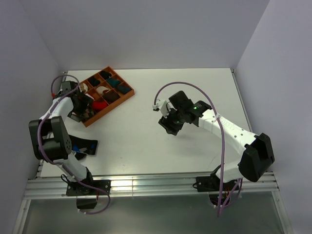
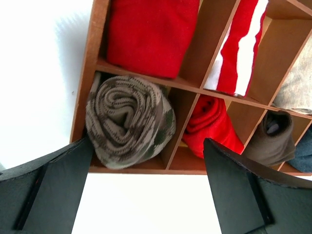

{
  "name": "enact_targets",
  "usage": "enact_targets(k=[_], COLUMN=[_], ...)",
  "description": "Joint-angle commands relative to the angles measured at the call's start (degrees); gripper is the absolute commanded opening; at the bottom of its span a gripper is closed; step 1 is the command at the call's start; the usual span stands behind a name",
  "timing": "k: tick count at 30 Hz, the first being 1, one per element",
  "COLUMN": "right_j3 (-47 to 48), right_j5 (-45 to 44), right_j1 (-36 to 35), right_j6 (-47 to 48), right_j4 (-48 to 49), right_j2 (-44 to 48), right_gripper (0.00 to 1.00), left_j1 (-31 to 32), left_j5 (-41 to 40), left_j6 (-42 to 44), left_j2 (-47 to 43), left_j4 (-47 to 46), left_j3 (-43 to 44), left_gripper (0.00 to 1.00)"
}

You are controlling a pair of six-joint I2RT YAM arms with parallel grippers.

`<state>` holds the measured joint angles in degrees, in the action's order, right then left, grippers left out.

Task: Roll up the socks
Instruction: Place the sock in the storage box, then reset both arms

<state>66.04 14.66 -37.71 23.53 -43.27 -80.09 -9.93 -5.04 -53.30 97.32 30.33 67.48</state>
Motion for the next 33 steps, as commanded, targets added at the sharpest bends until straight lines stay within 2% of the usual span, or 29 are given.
enact_targets(k=[1,10,13,16,19,22,24,25,28,33], right_j3=[1.2,1.46,1.55,1.98,2.95,3.3,1.91,1.29,-1.69,-8.71], right_j5=[0.46,0.46,0.38,-0.41,-1.03,0.99,-0.32,-0.94,-0.77,1.17], right_j1=[0.1,0.1,0.18,0.18,0.62,2.81,3.87,4.22,6.07,10.2], right_j6=[0.55,0.38,0.03,-1.28,-3.13,-5.06,-6.64,-6.91,-9.02,-9.99], right_j4=[-0.5,-0.5,-0.24,0.9,1.17,1.43,2.22,2.92,4.85,7.75], right_j2=[-0.68,-0.32,0.38,2.13,4.24,7.93,11.86,13.37,19.61,28.4], right_gripper=[0.6,0.6,0.6,0.62,0.64,0.68,0.76,0.77,0.8,0.84], left_j1=[0.27,1.76,2.81,7.28,16.24,29.92,35.13,39.94,48.48,55.81], left_j5=[-2.34,-6.47,-6.3,-3.14,-0.51,1.08,1.79,1.96,2.76,4.33], left_j6=[-0.67,-3.04,-0.76,5.03,10.13,14.17,17.33,18.22,23.58,30.26], left_j2=[-3.89,-8.8,-12.41,-15.21,-18.9,-23.55,-26.55,-27.17,-28.15,-26.04], left_j4=[2.98,7.91,7.47,6.15,2.92,-2.43,-5.09,-6.49,-9.31,-12.22], left_j3=[3.09,6.69,8.01,11.08,12.06,9.96,7.33,6.79,3.72,0.2], left_gripper=[0.99,0.99,1.0,1.0,1.0,0.99,0.99,0.99,1.0,1.0])
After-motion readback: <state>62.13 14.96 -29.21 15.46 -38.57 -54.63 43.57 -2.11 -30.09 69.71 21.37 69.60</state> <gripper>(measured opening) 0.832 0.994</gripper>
